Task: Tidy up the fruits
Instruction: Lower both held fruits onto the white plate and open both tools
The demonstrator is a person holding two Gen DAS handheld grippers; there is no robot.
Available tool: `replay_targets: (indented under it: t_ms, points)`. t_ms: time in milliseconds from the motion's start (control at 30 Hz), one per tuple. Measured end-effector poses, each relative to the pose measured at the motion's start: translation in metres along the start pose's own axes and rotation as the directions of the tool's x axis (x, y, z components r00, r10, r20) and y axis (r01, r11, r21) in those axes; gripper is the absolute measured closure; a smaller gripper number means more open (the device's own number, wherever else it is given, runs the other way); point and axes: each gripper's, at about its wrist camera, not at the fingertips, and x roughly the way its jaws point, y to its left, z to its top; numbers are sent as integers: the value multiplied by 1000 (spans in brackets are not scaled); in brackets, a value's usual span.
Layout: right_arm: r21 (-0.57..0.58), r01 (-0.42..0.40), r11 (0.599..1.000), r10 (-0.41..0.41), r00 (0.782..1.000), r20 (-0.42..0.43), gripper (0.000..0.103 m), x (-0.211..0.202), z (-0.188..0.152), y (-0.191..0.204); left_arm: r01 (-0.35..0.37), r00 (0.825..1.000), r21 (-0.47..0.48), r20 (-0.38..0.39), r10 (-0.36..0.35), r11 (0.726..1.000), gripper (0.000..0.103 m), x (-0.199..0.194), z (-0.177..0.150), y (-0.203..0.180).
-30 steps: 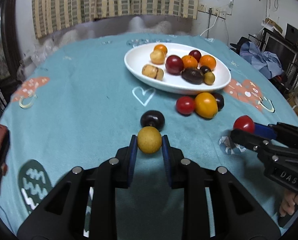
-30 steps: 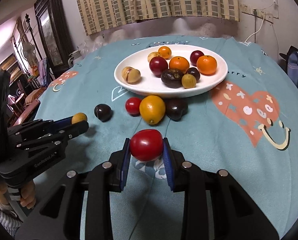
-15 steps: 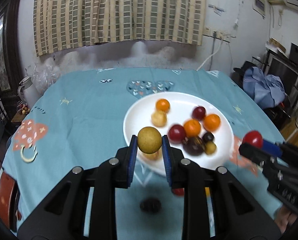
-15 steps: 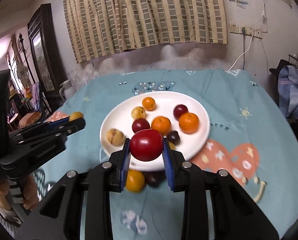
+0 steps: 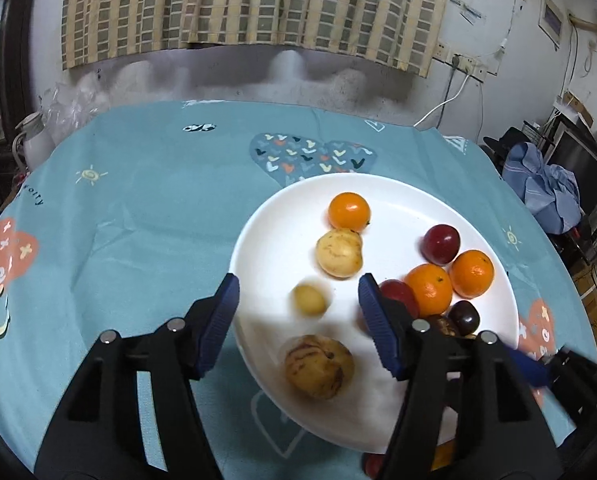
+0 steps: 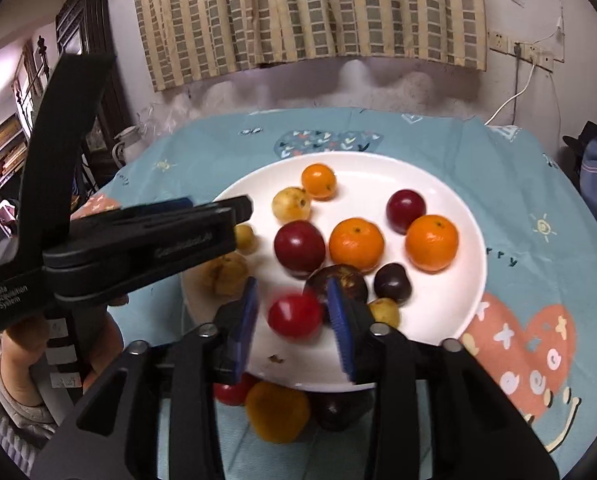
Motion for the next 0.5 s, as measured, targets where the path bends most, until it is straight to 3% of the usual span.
replay_targets:
  t_ms: [133,267,400,500]
  points:
    - [24,-10,1000,8,999,51,38,-19,4,-6,-10,1000,-18,15,10,1000,41,-15,-1,6]
    - [63,-35,997,27,991,133,38,-65,11,-12,-57,996,-8,63,57,998,38,-49,-6,8]
    - [111,-47,993,29,986,162,19,-95,0,-14,-105,990,-17,98,106,994,29,-88,-30,13]
    - [106,-32,994,15,988,152,16,-107,-14,-10,-125,989,-15,79,126,992,29,-102,-58,14]
